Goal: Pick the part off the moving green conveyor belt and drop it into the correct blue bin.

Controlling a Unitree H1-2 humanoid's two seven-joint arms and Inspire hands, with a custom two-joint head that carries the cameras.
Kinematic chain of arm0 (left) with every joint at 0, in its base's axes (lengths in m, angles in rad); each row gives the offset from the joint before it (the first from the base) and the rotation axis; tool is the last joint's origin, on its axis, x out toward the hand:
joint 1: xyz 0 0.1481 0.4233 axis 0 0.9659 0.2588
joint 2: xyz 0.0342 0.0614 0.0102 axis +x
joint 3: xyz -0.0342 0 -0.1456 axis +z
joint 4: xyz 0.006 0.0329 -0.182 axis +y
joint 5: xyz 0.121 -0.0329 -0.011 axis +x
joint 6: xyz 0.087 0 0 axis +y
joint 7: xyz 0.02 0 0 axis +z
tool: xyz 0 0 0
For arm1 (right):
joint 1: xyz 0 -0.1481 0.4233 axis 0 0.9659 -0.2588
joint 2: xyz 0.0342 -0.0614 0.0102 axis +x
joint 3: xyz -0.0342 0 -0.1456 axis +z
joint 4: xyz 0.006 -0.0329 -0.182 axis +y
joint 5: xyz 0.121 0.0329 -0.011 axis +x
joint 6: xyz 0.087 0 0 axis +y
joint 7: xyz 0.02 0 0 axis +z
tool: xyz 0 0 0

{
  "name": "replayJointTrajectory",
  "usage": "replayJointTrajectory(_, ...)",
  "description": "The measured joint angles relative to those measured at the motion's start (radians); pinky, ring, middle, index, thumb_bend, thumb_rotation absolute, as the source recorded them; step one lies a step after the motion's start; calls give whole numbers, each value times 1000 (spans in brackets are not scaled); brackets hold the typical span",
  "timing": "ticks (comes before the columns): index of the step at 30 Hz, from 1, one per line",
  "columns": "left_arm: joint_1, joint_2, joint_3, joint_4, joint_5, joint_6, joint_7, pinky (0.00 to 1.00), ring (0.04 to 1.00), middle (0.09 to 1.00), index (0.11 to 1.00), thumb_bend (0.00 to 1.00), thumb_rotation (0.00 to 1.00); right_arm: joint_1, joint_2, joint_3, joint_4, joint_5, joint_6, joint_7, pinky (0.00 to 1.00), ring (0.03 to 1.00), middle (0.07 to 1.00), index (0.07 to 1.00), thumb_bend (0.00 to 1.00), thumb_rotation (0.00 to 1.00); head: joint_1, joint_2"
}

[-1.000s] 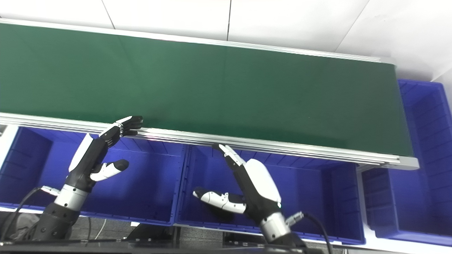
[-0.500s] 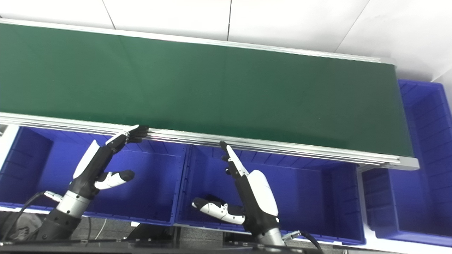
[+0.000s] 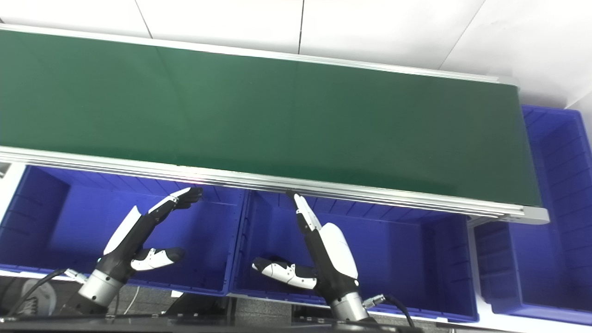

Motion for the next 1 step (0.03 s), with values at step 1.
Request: replayJointTrajectory(1,-7,1,-12,15,0,0,19,831,861,881,876,792,852,-1,1,-2,19,2,-3,-3,856,979,1000,1000,794,564,0,-8)
